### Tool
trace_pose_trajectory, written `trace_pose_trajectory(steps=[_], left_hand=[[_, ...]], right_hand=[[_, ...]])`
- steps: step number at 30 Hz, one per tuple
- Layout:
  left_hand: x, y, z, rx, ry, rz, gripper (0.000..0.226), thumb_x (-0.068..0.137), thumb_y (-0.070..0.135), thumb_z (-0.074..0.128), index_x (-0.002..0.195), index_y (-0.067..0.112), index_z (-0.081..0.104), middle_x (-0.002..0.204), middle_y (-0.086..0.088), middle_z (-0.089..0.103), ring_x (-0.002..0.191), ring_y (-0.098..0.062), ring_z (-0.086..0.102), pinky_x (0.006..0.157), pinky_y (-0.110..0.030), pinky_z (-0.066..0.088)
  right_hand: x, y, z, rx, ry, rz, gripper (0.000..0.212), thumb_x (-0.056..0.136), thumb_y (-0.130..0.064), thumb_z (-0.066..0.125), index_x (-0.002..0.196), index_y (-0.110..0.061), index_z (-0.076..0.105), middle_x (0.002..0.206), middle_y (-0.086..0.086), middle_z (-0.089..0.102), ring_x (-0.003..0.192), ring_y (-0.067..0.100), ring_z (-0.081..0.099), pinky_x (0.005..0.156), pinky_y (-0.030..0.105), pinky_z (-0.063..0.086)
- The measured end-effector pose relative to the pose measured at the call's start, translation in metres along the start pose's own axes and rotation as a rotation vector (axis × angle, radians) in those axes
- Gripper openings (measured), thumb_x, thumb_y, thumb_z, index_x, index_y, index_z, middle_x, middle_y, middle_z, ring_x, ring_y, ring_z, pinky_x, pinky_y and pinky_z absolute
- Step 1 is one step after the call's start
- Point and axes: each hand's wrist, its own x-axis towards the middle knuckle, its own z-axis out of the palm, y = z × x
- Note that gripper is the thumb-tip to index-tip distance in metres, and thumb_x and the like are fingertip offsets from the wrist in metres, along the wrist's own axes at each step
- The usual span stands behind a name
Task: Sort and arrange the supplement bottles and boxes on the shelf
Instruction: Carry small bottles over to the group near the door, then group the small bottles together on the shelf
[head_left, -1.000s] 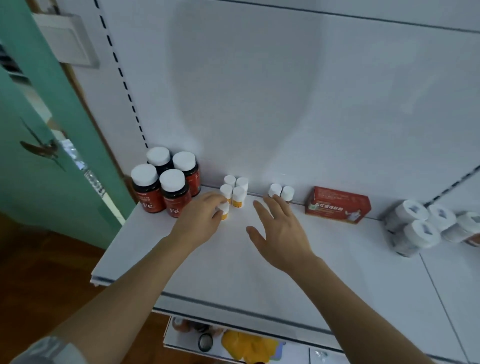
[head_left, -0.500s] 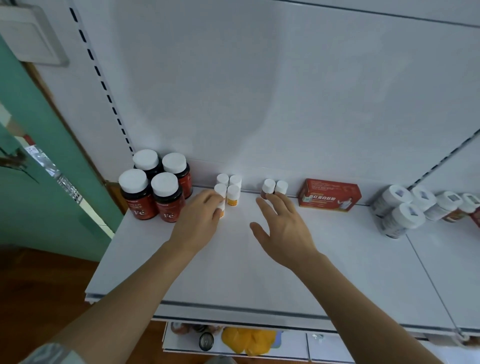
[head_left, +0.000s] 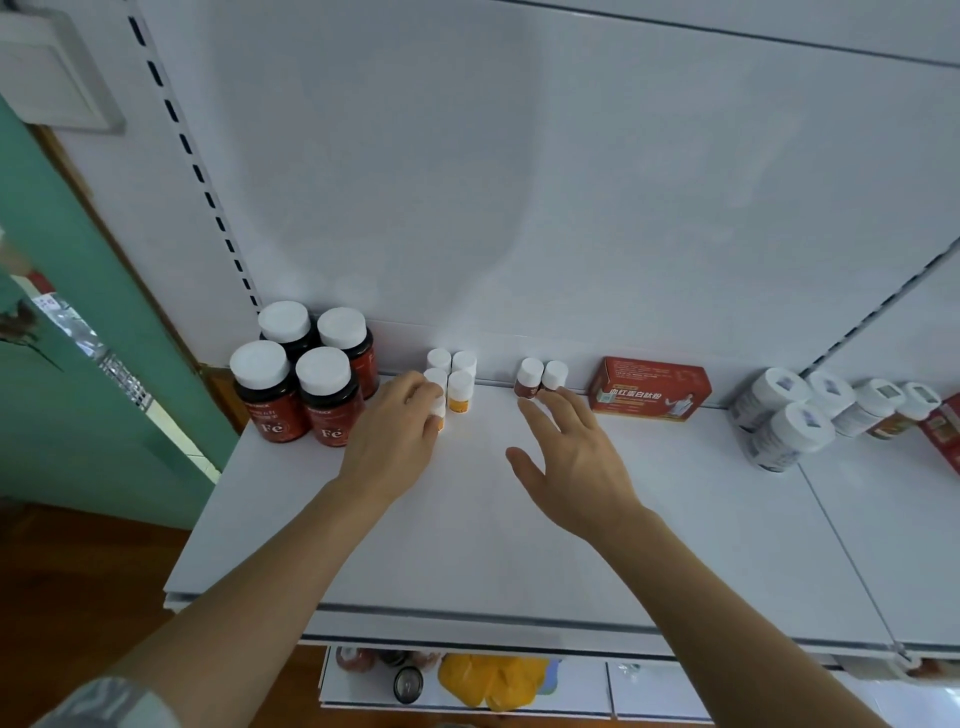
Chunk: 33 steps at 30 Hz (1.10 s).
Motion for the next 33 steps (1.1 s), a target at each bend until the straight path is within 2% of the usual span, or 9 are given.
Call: trace_pose_trajectory(steps=[3,6,9,12,14,19,24,28,33], left_hand=[[-0.001,0.003,-0.004,0.018,0.026,0.01,0.03,0.077,0.006,0.072,0.104,0.01,0.059,0.109,-0.004,0.056,0.094,-0.029,0.055,0.071,-0.042,0.052],[0.0,0.011,-0.008,0.033,0.07,0.07,0.029,0.079,0.009,0.07,0.106,0.008,0.06,0.11,-0.006,0.059,0.098,-0.03,0.055,0.077,-0.045,0.051],[0.004,0.027,-0.007,0.063,0.077,0.147,0.031,0.084,0.014,0.066,0.114,0.007,0.062,0.12,-0.008,0.059,0.111,-0.031,0.056,0.084,-0.044,0.051],[0.005,0.049,0.003,0.086,0.032,0.2,0.041,0.09,0.024,0.061,0.127,0.005,0.059,0.136,-0.014,0.055,0.13,-0.033,0.048,0.103,-0.045,0.044],[0.004,0.07,0.011,0.08,0.003,0.218,0.048,0.093,0.03,0.056,0.134,0.005,0.055,0.14,-0.015,0.053,0.134,-0.034,0.045,0.11,-0.045,0.04],[0.005,0.139,0.028,0.08,-0.065,0.267,0.052,0.096,0.04,0.05,0.139,0.009,0.052,0.146,-0.013,0.049,0.139,-0.032,0.04,0.112,-0.048,0.037],[0.008,0.225,0.048,0.099,-0.086,0.358,0.056,0.096,0.045,0.043,0.141,0.012,0.049,0.146,-0.009,0.049,0.141,-0.03,0.036,0.115,-0.046,0.031],[0.005,0.314,0.069,0.068,-0.103,0.398,0.057,0.095,0.047,0.038,0.138,0.013,0.051,0.143,-0.01,0.051,0.137,-0.032,0.04,0.111,-0.051,0.036],[0.003,0.428,0.107,0.038,-0.107,0.454,0.055,0.094,0.048,0.043,0.136,0.015,0.052,0.142,-0.01,0.051,0.135,-0.033,0.041,0.109,-0.051,0.036]], right_hand=[[-0.002,-0.001,-0.004,-0.028,-0.006,0.012,0.059,0.095,-0.046,0.049,0.143,-0.012,0.046,0.147,0.013,0.047,0.141,0.034,0.034,0.11,0.049,0.039],[-0.006,-0.004,-0.01,-0.047,0.003,0.035,0.059,0.095,-0.044,0.052,0.143,-0.01,0.046,0.148,0.014,0.045,0.142,0.035,0.034,0.111,0.05,0.038],[-0.015,-0.004,-0.015,-0.076,0.008,0.093,0.062,0.097,-0.047,0.048,0.147,-0.011,0.04,0.154,0.015,0.038,0.146,0.034,0.027,0.116,0.049,0.032],[-0.03,0.006,-0.021,-0.115,-0.009,0.191,0.067,0.099,-0.054,0.039,0.153,-0.015,0.03,0.161,0.012,0.026,0.151,0.03,0.016,0.122,0.043,0.02],[-0.044,0.017,-0.027,-0.143,-0.003,0.236,0.069,0.099,-0.056,0.033,0.154,-0.016,0.027,0.162,0.012,0.022,0.151,0.029,0.012,0.122,0.043,0.017],[-0.086,0.056,-0.048,-0.165,0.076,0.373,0.071,0.098,-0.057,0.029,0.153,-0.013,0.029,0.159,0.017,0.028,0.149,0.034,0.022,0.119,0.048,0.026],[-0.14,0.114,-0.08,-0.166,0.118,0.468,0.072,0.097,-0.058,0.027,0.151,-0.012,0.034,0.158,0.016,0.032,0.148,0.035,0.024,0.119,0.049,0.026],[-0.199,0.176,-0.107,-0.187,0.13,0.519,0.07,0.097,-0.056,0.029,0.151,-0.012,0.036,0.156,0.016,0.035,0.147,0.035,0.026,0.118,0.048,0.026],[-0.274,0.263,-0.147,-0.221,0.141,0.629,0.071,0.097,-0.059,0.024,0.153,-0.016,0.03,0.159,0.014,0.029,0.149,0.034,0.02,0.12,0.048,0.022]])
